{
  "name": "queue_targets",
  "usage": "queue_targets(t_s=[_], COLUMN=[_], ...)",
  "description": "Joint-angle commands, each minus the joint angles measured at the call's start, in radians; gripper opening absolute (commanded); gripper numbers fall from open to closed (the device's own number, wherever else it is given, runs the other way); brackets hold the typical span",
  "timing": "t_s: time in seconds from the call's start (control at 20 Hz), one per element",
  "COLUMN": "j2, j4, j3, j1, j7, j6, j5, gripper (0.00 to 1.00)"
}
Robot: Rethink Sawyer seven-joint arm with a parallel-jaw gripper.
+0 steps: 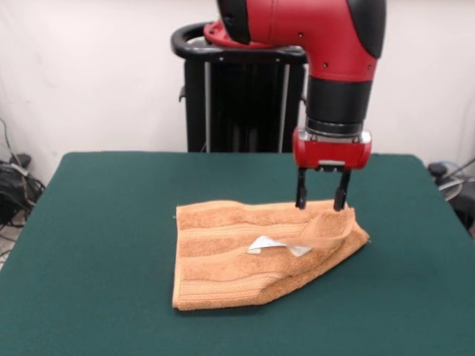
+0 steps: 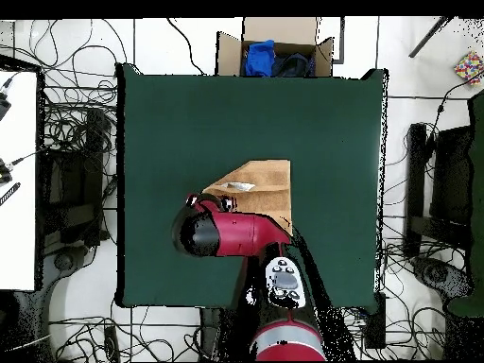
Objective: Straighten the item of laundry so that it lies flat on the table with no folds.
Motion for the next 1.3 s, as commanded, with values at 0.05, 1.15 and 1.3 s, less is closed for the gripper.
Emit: queue_targets(t_s=[0.05,1.15,1.3], j2=[-0.031,0.087,0.120], j4=[-0.026,-0.046,-0.065], j3=[0.149,0.113,0.110], j1=[-0.029,0.041,0.033], j7=[-0.023,0.070,0.057], j6=[0.167,0.042,0.017], j5=[-0.052,-0.058,-0.075], gripper=[1.00,1.00,1.00])
